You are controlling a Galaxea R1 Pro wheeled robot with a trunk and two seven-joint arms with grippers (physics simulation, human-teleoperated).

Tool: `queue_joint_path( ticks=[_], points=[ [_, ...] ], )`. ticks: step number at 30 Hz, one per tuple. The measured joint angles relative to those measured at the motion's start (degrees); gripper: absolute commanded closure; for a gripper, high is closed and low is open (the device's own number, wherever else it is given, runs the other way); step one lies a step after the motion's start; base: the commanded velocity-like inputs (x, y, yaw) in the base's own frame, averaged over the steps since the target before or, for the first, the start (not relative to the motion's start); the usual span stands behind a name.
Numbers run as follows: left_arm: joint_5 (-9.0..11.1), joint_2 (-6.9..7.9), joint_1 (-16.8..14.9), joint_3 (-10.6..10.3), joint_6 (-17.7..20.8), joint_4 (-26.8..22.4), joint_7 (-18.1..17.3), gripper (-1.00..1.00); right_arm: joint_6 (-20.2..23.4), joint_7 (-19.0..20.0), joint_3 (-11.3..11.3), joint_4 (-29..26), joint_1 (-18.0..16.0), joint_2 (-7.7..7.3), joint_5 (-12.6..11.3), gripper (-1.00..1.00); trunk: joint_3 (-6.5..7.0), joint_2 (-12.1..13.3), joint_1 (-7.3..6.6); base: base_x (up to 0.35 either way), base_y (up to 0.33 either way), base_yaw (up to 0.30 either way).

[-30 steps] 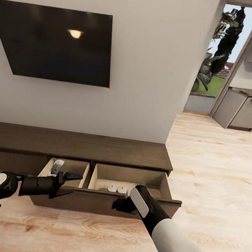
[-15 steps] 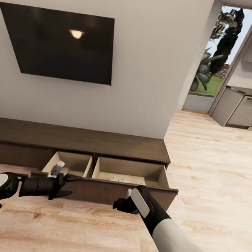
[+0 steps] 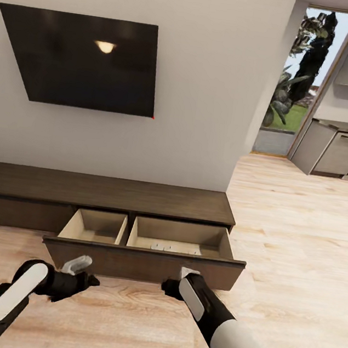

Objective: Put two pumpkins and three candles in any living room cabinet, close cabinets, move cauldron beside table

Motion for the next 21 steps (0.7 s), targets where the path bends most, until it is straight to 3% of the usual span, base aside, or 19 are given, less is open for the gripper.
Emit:
queue_joint_path(
  ticks=[3, 8, 10, 13, 15, 18, 21],
  points=[
    [-10.5, -4.16, 0.0, -1.5, -5.1, 5.1, -0.2, -1.0, -1.2, 0.0, 0.0, 0.2, 2.0, 0.0, 0.9, -1.0, 0.0, 0.0, 0.0, 0.0, 0.0, 0.0],
    [-20.2, -8.72, 0.0, -4.7, -15.9, 12.6, -0.6, -1.0, -3.8, 0.0, 0.4, 0.7, 5.2, 0.0, 1.7, -1.0, 0.0, 0.0, 0.0, 0.0, 0.0, 0.0],
    [-22.1, -9.48, 0.0, -7.0, -20.3, 14.5, -0.8, -1.0, -7.3, 0.0, 1.3, 2.0, 6.2, 0.0, 2.7, -1.0, 0.0, 0.0, 0.0, 0.0, 0.0, 0.0],
    [-24.4, -10.15, 0.0, -13.7, -31.9, 19.4, -1.0, -1.0, -18.4, 0.0, 4.2, 7.9, 7.2, 0.07, 5.5, -1.0, 0.0, 0.0, 0.0, 0.0, 0.0, 0.0],
    [-24.8, -10.45, 0.0, -18.2, -39.7, 22.8, -1.1, -1.0, -24.6, 0.1, 5.8, 12.1, 7.4, 0.06, 6.5, -1.0, 0.0, 0.0, 0.0, 0.0, 0.0, 0.0],
    [-25.0, -11.0, 0.0, -22.8, -48.3, 26.5, -1.1, -1.0, -30.2, 1.4, 6.9, 15.4, 7.4, 0.07, 7.0, -1.0, 0.0, 0.0, 0.0, 0.0, 0.0, 0.0],
    [-25.5, -12.78, 0.0, -26.8, -58.5, 32.5, -1.1, -1.0, -35.8, 4.4, 7.3, 16.9, 8.4, -0.02, 7.5, -1.0, 0.0, 0.0, 0.0, 0.0, 0.0, 0.0]
  ],
)
